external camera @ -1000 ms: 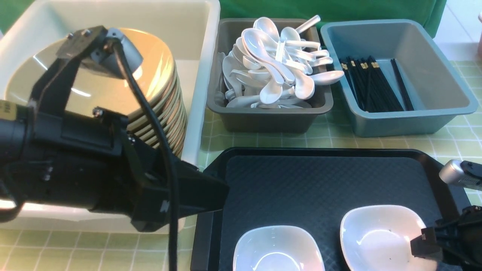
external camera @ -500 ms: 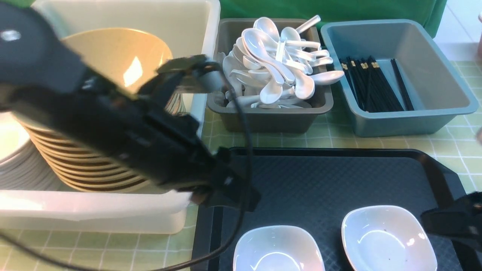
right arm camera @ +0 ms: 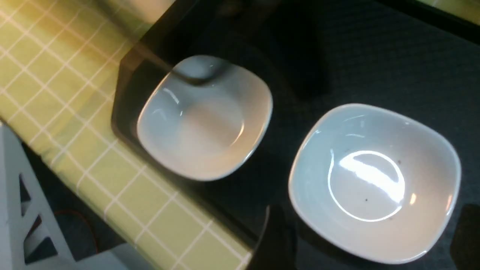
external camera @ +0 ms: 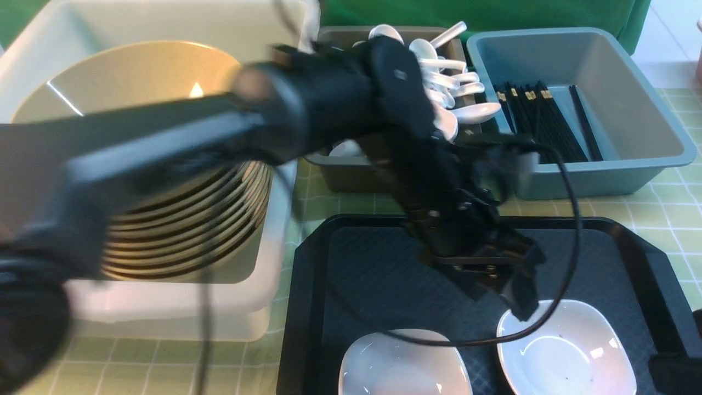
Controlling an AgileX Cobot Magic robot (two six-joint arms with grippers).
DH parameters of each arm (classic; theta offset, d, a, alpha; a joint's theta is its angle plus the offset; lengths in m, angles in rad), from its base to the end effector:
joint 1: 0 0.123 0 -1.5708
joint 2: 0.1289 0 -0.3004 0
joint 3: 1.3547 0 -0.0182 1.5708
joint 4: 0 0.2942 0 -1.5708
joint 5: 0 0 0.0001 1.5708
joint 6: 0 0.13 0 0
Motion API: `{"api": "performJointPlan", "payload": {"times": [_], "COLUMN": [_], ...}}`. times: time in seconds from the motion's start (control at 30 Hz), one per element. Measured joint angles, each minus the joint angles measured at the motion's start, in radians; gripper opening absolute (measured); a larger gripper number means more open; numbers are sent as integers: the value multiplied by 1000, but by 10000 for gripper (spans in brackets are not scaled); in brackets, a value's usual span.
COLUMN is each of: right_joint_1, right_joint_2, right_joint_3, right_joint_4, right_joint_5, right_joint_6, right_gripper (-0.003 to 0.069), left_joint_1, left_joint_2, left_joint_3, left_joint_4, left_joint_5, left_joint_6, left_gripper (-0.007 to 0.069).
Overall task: On green table put chopsticks spoon bowls plates into blue grey white boxes.
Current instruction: 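Grasp the small white bowl on the black tray by its rim with the left gripper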
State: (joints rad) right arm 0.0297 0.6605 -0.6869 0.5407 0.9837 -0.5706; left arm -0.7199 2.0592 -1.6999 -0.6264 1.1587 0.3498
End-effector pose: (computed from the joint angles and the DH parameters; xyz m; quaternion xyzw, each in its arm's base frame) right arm 0.1589 0.0605 0.3036 -0.2078 0.8832 0.1618 0.3881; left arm 0.3196 -0.3731 0.1995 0.3948 0.8692 -0.2975 0.0120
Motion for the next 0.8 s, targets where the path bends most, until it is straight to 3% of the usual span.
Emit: {"api": "performJointPlan", "payload": {"times": [0.2,0.3,0.53,0.57,0.8], "right_joint_1": [31,31,31,31,130], "right_joint_2": [-2,-10,-20,-20,-19], "right_joint_3": [0,0,0,0,-16], "right_joint_4": [-40,-80,-148,-149,-146], "right_joint_5": [7,6,4,2,-27], "right_joint_6": [0,23,79,81,40], "right_gripper": [575,575,575,575,575], "left_joint_1": [-3,-3,-3,-3,45], "left_joint_2": [159,208,260,256,133], "left_joint_3": [-120,-138,-142,-145,-147], "left_joint_4": [29,22,-40,-44,-29], "left_joint_5": [7,7,44,45,52], "left_joint_6": [-54,-50,2,5,24], "left_gripper": [440,396,43,25,15]}}
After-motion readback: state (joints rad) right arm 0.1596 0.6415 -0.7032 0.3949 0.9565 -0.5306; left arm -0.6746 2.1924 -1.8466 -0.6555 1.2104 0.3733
